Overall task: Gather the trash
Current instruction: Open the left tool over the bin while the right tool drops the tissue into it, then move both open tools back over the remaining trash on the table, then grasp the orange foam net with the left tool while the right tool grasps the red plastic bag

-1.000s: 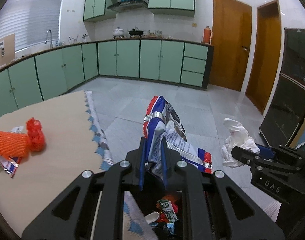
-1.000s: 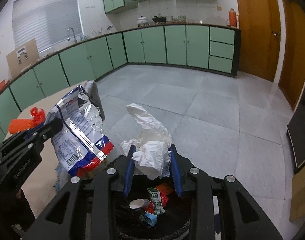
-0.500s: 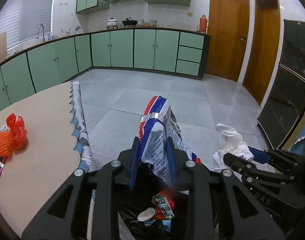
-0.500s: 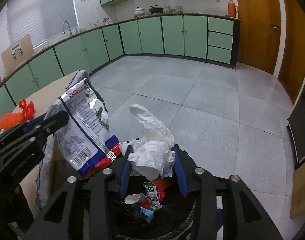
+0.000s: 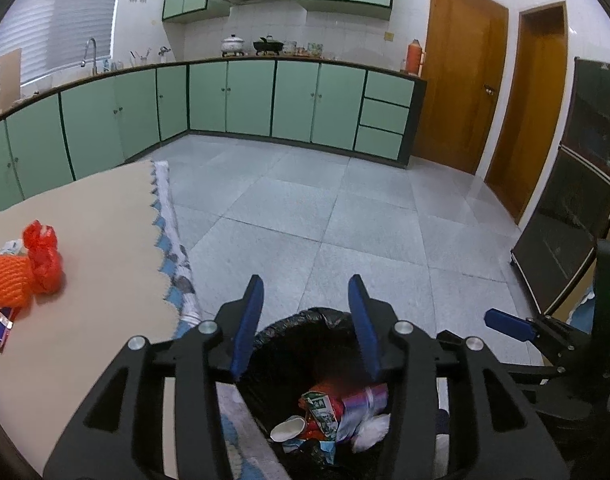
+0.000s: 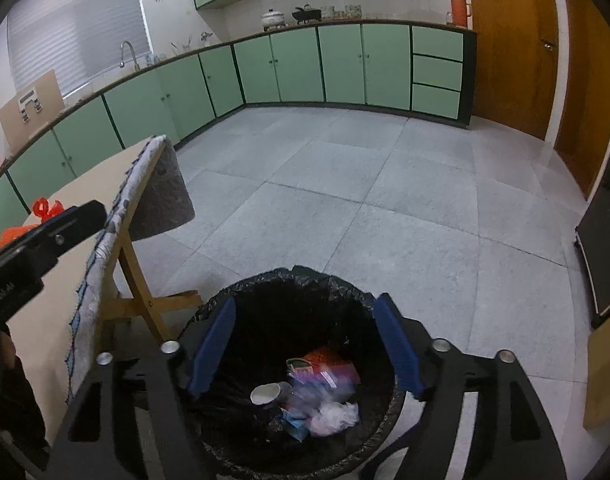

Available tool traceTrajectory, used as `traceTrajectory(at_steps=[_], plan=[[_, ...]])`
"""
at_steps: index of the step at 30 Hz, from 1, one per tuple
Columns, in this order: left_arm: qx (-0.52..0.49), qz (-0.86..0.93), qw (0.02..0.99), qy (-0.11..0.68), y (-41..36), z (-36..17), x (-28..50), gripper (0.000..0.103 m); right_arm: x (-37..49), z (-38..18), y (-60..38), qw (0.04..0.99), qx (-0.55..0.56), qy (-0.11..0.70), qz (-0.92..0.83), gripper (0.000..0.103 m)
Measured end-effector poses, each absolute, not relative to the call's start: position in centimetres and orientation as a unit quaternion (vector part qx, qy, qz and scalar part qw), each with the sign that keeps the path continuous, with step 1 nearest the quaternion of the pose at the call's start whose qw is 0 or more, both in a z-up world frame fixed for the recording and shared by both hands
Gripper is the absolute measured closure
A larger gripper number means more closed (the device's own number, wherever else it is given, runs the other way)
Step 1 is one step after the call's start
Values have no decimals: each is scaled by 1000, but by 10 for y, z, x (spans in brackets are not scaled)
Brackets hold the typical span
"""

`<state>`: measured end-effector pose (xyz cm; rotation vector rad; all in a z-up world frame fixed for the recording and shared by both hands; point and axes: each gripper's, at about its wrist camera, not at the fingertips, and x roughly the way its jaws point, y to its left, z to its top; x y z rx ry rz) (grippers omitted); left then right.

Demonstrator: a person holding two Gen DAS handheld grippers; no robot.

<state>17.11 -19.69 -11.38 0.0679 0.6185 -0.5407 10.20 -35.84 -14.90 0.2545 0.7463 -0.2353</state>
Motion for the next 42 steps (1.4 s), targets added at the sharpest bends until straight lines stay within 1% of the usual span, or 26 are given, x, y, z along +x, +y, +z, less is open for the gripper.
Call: traceTrajectory(at_steps=[1, 2, 4, 7, 8, 10, 15, 20, 27, 35, 42], plan=[[31, -260, 919, 296, -193, -111, 170, 57, 101, -146, -358, 918, 123, 358, -115, 23], [29, -257, 921, 292, -189, -108, 169, 56, 100, -142, -355, 921, 121, 351, -116, 22], [25, -250, 925, 286, -179, -101, 170, 48, 99, -134, -352, 926, 117, 340, -115, 16], [19, -235, 933, 273, -159, -91, 169, 40, 96, -118, -341, 936, 111, 316, -106, 10], [19, -228, 936, 267, -152, -87, 168, 39, 96, -114, -338, 939, 110, 310, -102, 9], [18, -212, 943, 257, -136, -80, 167, 31, 97, -104, -328, 945, 106, 295, -93, 7], [10, -150, 959, 239, -76, -67, 167, 27, 111, -81, -292, 959, 93, 262, -56, 6], [9, -76, 969, 233, -14, -62, 176, 26, 134, -70, -247, 967, 81, 242, -14, 6], [13, 11, 973, 231, 61, -66, 183, 26, 174, -69, -183, 970, 60, 234, 38, 6], [6, 48, 970, 236, 108, -73, 198, 26, 221, -80, -120, 967, 36, 241, 80, 6], [6, 58, 969, 241, 124, -80, 221, 26, 259, -93, -87, 961, 28, 259, 92, 7]])
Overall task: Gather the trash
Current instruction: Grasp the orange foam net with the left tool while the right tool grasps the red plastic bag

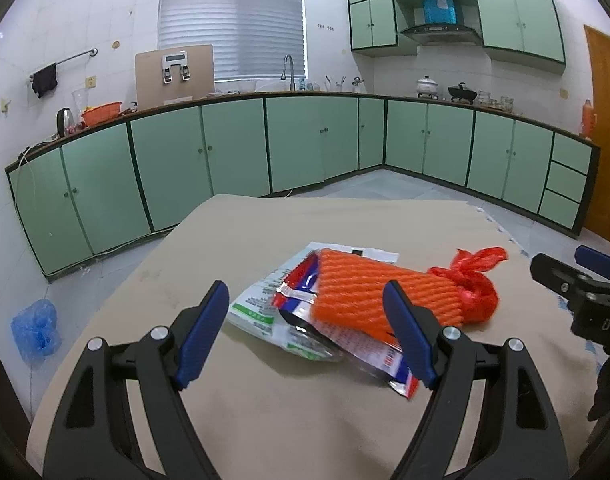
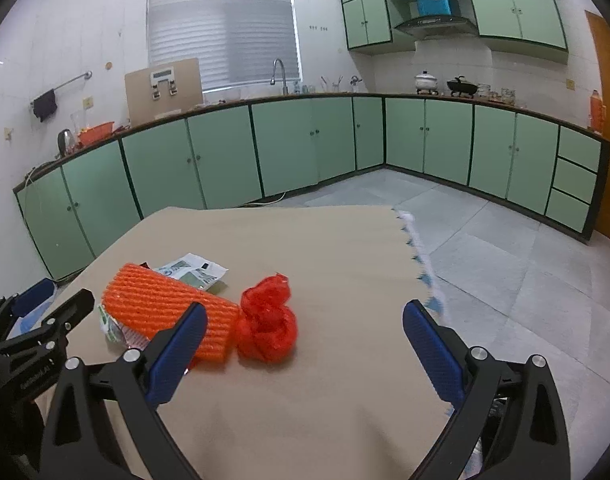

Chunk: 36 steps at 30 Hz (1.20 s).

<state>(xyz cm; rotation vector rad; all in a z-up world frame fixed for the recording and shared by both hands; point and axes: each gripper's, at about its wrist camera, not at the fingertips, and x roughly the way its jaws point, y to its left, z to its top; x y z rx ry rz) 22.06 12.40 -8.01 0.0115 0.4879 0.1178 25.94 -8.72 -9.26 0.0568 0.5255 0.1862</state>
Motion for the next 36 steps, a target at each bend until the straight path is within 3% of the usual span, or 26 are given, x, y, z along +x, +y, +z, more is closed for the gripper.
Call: traceTrajectory(at_steps=[11, 14, 19, 23, 28, 30, 32, 36], plan=[[-12, 58, 965, 257, 146, -86, 250, 27, 309, -120, -66, 940, 11, 327, 102, 20], [-16, 54, 964, 258, 150, -87, 252, 28, 319, -125, -64, 932, 10, 347, 108, 28], [-16, 44, 964, 262, 145, -88, 256, 29, 325, -132, -65, 919, 15, 372, 128, 62], [-14, 34, 962, 272, 138, -90, 264, 34, 319, -130, -61, 922, 10, 363, 136, 64], [-12, 14, 954, 299, 130, -97, 278, 48, 317, -129, -66, 922, 24, 361, 136, 65], [-15, 5, 951, 309, 127, -99, 281, 58, 317, -129, -68, 922, 31, 362, 136, 65], [-20, -9, 946, 323, 124, -103, 285, 79, 316, -129, -71, 921, 35, 362, 136, 65], [-24, -6, 946, 322, 122, -102, 284, 94, 313, -128, -72, 922, 38, 360, 137, 65]])
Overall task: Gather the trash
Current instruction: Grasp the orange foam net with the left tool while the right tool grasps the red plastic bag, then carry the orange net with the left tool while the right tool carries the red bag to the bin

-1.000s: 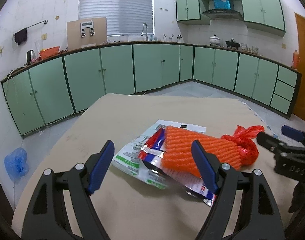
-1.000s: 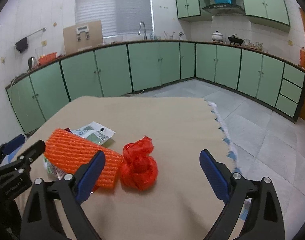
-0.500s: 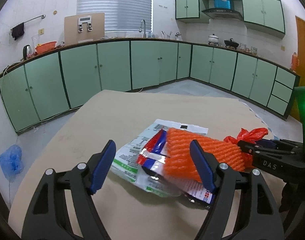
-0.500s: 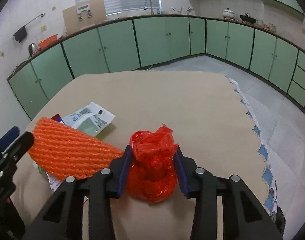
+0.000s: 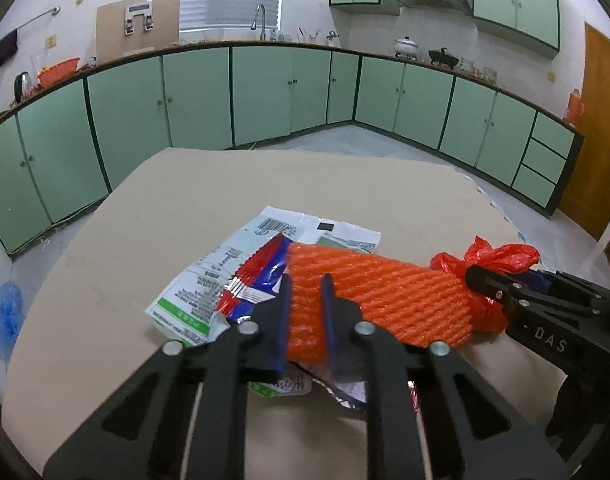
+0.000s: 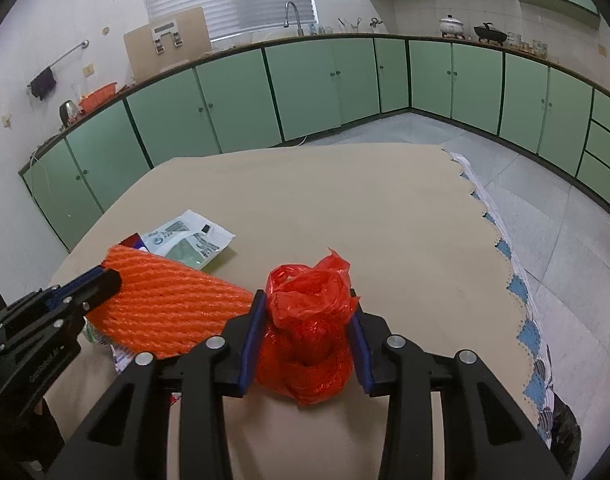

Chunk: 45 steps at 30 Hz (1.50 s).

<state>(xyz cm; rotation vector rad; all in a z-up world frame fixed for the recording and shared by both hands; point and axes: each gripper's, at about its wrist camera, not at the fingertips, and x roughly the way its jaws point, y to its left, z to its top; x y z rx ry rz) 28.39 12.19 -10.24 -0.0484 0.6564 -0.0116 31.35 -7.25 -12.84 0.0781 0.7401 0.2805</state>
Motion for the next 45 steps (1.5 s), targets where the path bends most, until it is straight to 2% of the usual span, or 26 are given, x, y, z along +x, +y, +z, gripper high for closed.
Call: traceTrajectory(at_steps=[6, 24, 45], plan=[[-23, 4, 954, 298, 119, -93, 267, 98, 306, -120, -76, 929, 31, 346, 125, 65], [-56, -22, 976, 210, 108, -30, 222, 99, 254, -73, -111, 950, 41, 291, 110, 65], [-17, -129, 972, 198, -8, -25, 168, 99, 171, -36, -181, 964, 59, 256, 53, 66]])
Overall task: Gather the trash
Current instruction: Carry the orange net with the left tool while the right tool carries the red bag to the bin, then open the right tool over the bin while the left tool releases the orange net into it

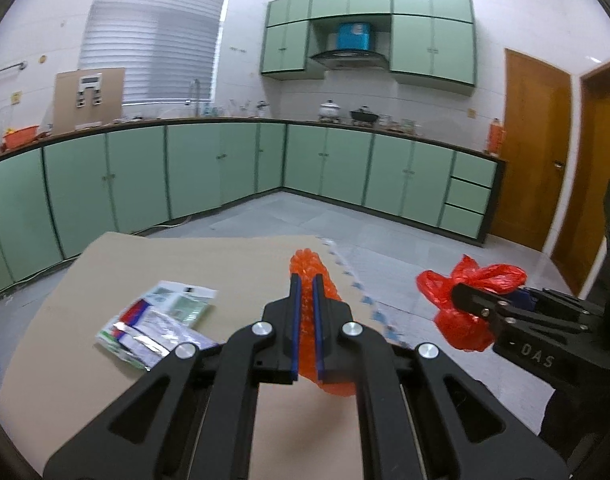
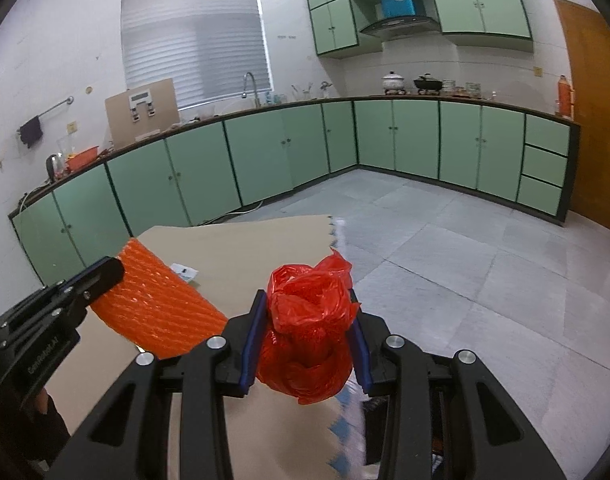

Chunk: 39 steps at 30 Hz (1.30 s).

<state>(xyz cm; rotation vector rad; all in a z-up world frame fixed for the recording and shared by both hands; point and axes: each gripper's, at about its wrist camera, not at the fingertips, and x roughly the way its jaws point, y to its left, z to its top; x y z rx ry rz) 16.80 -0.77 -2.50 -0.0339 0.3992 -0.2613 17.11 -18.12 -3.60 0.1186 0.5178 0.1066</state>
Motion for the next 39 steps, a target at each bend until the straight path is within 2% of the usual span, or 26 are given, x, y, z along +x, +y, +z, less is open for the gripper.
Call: traceTrajectory(at_steps=[21, 39], plan=[[12, -258, 944, 208, -127, -46, 124, 99, 87, -51, -289, 959, 74, 265, -67, 66], [33, -286, 923, 256, -183, -111, 124, 99, 73, -100, -326, 946, 88, 295, -99, 66]])
